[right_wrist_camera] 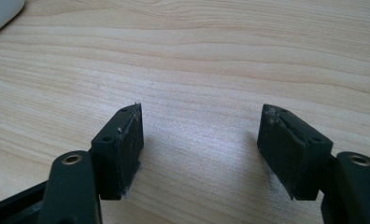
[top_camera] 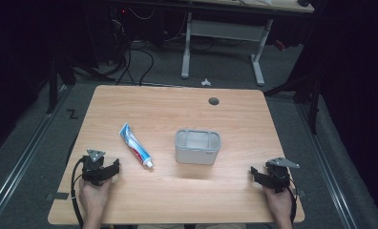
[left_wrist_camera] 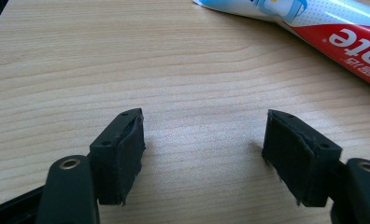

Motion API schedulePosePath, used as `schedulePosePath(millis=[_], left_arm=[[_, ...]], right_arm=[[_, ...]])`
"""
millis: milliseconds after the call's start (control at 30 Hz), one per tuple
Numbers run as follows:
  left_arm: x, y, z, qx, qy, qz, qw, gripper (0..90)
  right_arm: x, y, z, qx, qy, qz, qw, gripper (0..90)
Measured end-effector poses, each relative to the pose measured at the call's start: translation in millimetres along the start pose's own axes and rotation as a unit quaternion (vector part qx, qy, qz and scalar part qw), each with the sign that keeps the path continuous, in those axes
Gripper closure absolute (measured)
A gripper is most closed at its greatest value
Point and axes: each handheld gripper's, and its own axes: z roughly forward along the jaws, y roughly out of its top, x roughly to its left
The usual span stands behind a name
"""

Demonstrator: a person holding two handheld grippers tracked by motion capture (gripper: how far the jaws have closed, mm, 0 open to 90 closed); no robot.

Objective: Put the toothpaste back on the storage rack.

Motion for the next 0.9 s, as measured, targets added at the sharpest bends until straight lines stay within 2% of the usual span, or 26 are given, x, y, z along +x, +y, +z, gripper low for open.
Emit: schedulePosePath(millis=[433, 533, 633, 733, 900], left_arm=[[0.0, -0.6, -0.9, -0.001, -0.004, -0.002, 1.0, 30.6], [-1.5, 0.5, -0.6, 0.006, -0.004, 0.002, 1.0, 27.0], [-0.6, 0.6, -2.0, 0.007, -0.003, 0.001, 1.0, 28.5], [2.2, -2.5, -5.1, 0.0, -0.002, -0.014, 0.9999, 33.2], [3.1, -3.5, -9.5, 0.002, -0.001, -0.013, 0.9999, 33.3]], right_arm=[[0.3, 0.1, -0.1, 0.001, 0.002, -0.002, 1.0, 31.2], [0.2, 0.1, 0.0, 0.001, 0.002, -0.003, 1.0, 31.2], [0.2, 0.1, 0.0, 0.001, 0.002, -0.003, 1.0, 31.1], [0.2, 0.1, 0.0, 0.001, 0.002, -0.003, 1.0, 31.2], [0.2, 0.1, 0.0, 0.001, 0.002, -0.003, 1.0, 31.1]])
